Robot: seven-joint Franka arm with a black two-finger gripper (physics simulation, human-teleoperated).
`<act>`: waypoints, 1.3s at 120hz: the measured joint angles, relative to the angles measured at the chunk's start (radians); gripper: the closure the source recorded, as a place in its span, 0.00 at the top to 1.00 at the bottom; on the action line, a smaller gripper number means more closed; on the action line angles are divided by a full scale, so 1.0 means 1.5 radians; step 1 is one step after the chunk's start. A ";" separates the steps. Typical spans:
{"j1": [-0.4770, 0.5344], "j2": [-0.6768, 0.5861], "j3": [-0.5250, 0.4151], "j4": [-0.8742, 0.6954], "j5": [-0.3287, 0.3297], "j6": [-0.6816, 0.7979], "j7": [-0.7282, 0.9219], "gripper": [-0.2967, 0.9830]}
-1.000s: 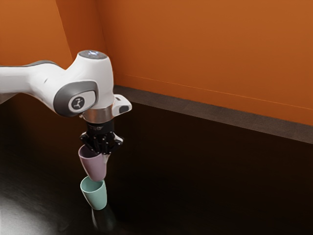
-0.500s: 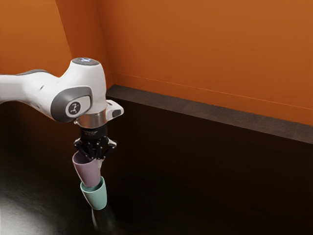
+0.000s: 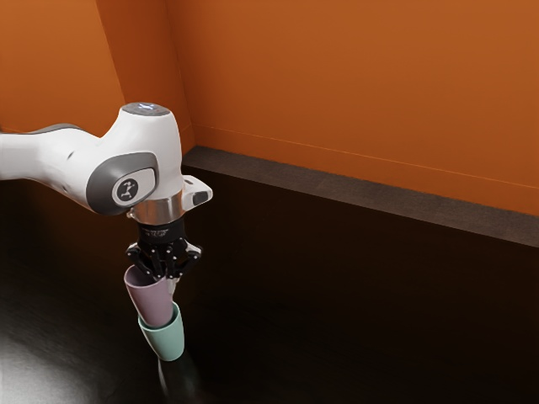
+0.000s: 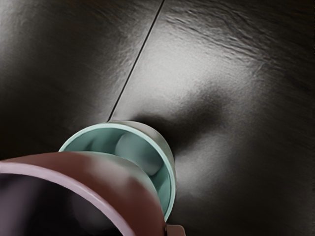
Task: Place the right cup onto the left cup
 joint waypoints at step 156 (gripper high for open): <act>-0.335 0.129 0.348 0.368 0.054 -0.180 0.154 0.76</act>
